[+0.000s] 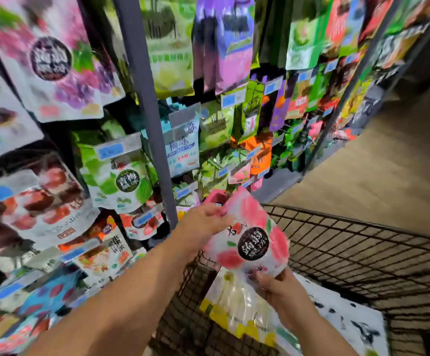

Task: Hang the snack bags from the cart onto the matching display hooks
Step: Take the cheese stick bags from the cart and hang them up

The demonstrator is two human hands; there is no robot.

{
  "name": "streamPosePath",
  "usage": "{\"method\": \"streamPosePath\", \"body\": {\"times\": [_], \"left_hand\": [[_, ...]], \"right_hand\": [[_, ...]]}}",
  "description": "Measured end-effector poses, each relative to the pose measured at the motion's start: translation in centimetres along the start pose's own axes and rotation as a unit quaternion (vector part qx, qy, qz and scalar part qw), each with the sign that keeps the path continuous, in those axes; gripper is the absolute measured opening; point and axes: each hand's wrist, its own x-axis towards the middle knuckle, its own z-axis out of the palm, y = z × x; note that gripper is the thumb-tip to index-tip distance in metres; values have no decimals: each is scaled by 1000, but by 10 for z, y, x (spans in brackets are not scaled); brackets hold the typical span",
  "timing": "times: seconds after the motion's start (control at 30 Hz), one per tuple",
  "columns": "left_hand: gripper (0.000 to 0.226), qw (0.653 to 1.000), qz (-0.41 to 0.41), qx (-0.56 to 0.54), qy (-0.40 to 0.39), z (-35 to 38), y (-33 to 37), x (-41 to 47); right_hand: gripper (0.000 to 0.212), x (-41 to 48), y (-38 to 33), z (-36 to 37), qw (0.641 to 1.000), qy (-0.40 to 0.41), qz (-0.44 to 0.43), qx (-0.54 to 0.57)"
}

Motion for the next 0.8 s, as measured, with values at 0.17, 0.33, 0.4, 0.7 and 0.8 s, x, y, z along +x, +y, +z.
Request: {"method": "streamPosePath", "body": {"times": [0.17, 0.33, 0.4, 0.7, 0.8], "left_hand": [[3, 972, 132, 193, -20, -13, 67, -37], [20, 945, 172, 278, 14, -36, 99, -69], [8, 940, 179, 288, 42, -50, 107, -80], [14, 941, 199, 114, 250, -129, 126, -105], [20, 941, 192, 2, 277, -155, 127, -107]], "right_hand": [[116, -2, -55, 19, 994, 19, -104, -30], [68, -13, -109, 48, 967, -89, -186, -148], [46, -18, -124, 67, 954, -125, -202, -184], [17, -24, -158, 160, 943, -159, -274, -106], [11, -20, -173, 189, 938, -149, -300, -92]]}}
